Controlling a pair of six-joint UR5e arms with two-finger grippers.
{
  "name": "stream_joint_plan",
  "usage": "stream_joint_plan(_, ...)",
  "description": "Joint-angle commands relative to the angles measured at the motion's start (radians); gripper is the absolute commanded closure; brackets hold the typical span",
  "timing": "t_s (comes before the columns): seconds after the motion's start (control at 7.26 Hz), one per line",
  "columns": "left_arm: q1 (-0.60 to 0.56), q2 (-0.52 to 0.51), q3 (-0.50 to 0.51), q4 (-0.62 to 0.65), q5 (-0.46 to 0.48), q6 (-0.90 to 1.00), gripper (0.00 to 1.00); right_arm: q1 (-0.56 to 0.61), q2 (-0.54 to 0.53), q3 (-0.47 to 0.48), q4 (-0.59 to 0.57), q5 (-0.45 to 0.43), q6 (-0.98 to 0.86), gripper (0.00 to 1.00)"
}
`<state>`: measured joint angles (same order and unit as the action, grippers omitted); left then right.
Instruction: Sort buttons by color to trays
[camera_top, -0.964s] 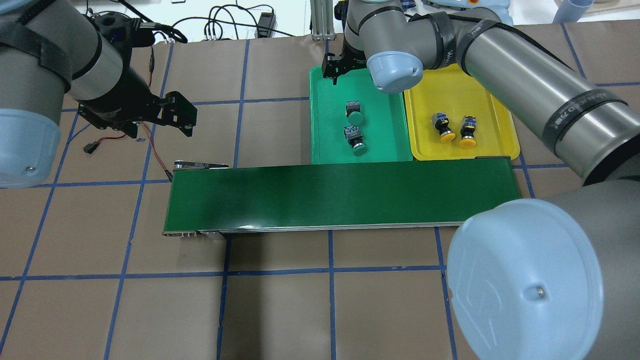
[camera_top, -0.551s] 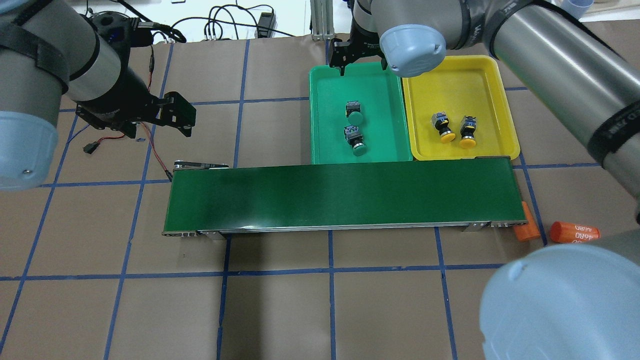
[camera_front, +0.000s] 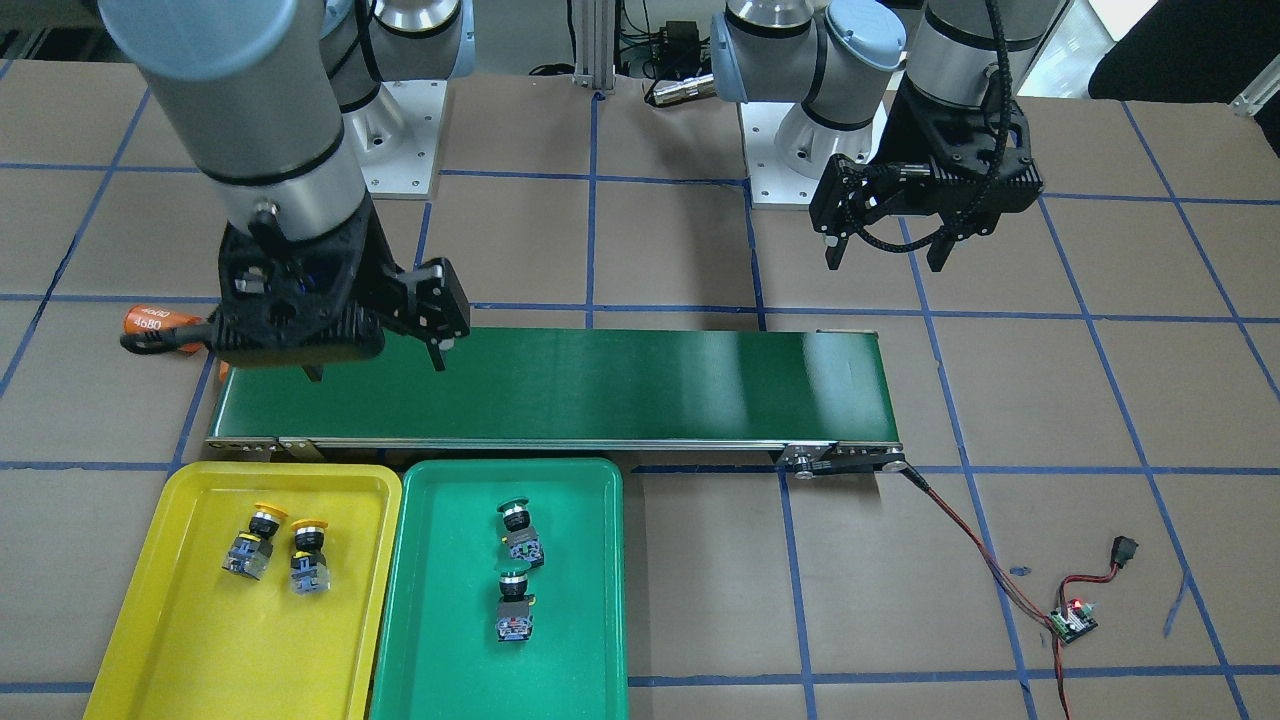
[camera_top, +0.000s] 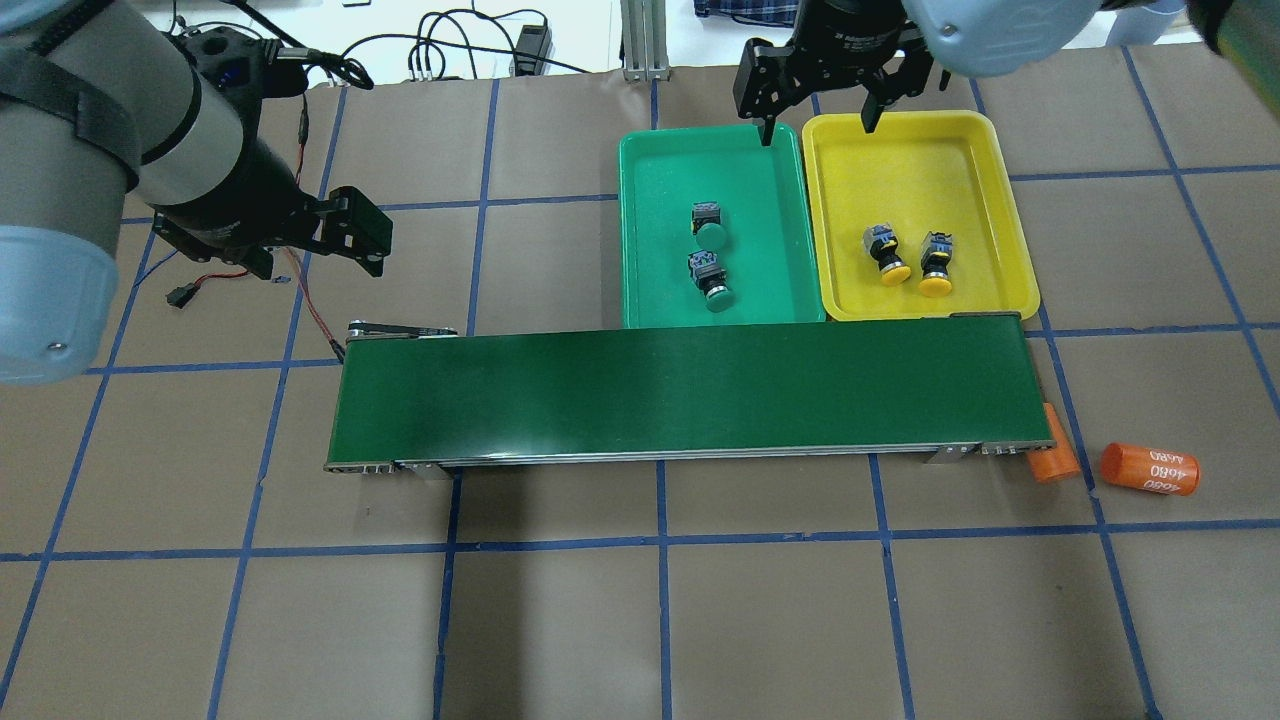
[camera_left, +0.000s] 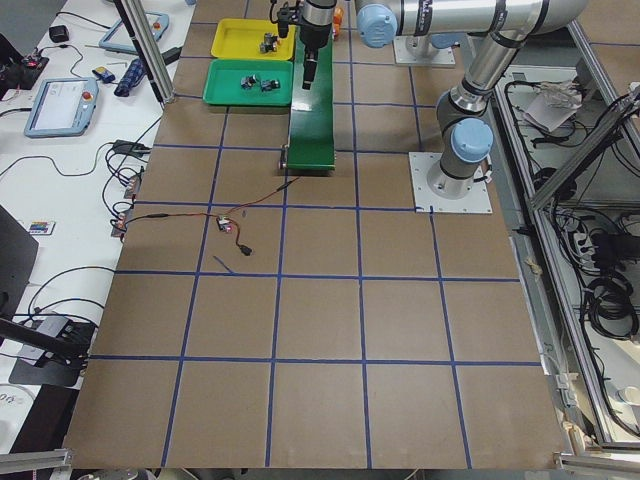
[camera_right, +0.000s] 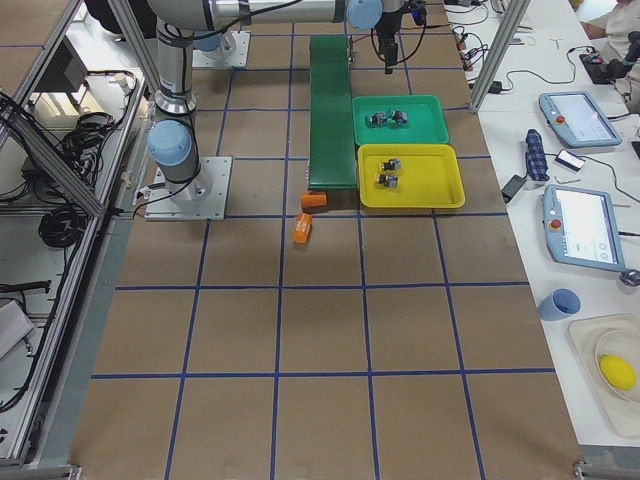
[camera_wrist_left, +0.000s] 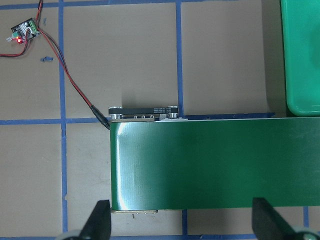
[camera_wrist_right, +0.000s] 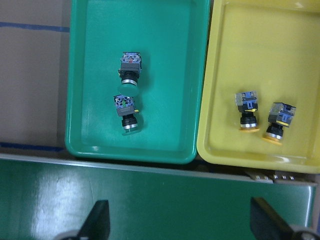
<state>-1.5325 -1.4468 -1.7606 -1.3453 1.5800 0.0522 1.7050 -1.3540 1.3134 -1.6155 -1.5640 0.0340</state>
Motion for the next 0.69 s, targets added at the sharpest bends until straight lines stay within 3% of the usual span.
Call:
stream_joint_plan(0.0, 0.0, 0.0, -0.002, 0.0, 0.002, 0.0, 0.0, -0.007, -0.103, 0.001, 0.103, -0.005, -0.005, 0.0)
stream_joint_plan(0.55, 0.0, 0.005, -0.002, 0.0, 0.003, 0.0, 0.0, -0.007, -0.161, 0.023, 0.184, -0.019, 0.01, 0.0)
